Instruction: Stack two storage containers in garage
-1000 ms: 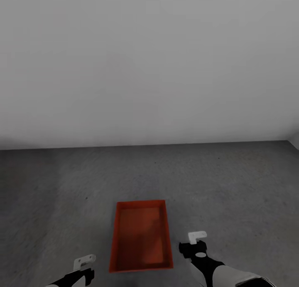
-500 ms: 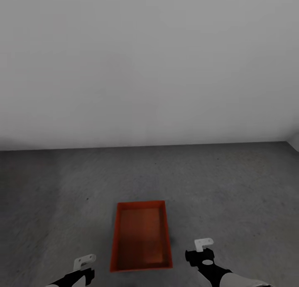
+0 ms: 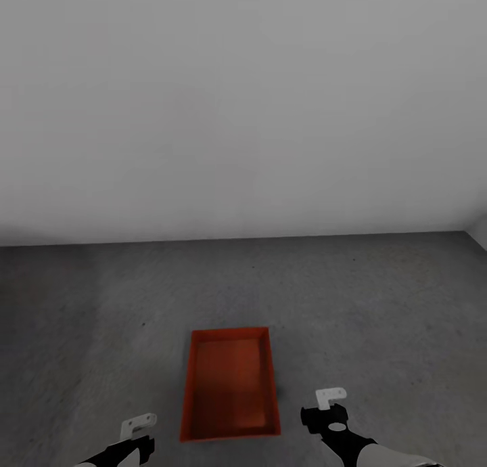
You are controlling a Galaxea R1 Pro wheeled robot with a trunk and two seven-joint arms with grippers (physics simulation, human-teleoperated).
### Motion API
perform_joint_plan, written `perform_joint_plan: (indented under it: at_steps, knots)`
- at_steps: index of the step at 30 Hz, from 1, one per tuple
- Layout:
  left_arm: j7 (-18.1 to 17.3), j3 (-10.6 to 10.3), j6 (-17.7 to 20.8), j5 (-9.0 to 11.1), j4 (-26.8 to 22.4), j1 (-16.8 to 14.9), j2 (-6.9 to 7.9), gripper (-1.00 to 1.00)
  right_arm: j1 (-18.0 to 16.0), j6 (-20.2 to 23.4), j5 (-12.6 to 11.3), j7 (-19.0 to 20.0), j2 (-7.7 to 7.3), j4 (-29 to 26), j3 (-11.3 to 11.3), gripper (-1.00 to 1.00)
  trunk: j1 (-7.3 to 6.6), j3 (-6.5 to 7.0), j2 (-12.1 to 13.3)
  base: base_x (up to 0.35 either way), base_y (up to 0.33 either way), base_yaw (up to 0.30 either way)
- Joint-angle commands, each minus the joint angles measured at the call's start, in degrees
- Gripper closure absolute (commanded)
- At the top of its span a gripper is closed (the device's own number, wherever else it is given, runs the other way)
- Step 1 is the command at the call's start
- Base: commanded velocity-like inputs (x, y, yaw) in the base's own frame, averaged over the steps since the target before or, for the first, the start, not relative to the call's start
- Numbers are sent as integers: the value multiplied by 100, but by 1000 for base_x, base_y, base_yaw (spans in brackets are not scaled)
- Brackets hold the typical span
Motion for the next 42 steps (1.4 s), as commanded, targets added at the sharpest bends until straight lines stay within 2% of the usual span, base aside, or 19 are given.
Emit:
perform_joint_plan:
  at_steps: [1, 14, 42]
  knots:
    - [18, -49, 13, 44, -1, -3, -1, -100, -7, -40, -53, -15, 4, 18, 46, -100, 0, -4, -3, 0, 0, 0]
    - [27, -45, 90, 112, 10, -3, 14, -100, -7, -35, -55, -40, 13, 17, 50, -100, 0, -4, -3, -48, 0, 0]
    - [30, -48, 93, 152, 11, -3, 8, -100, -6, -27, -55, -35, 13, 21, 42, -100, 0, -4, -3, -329, 0, 0]
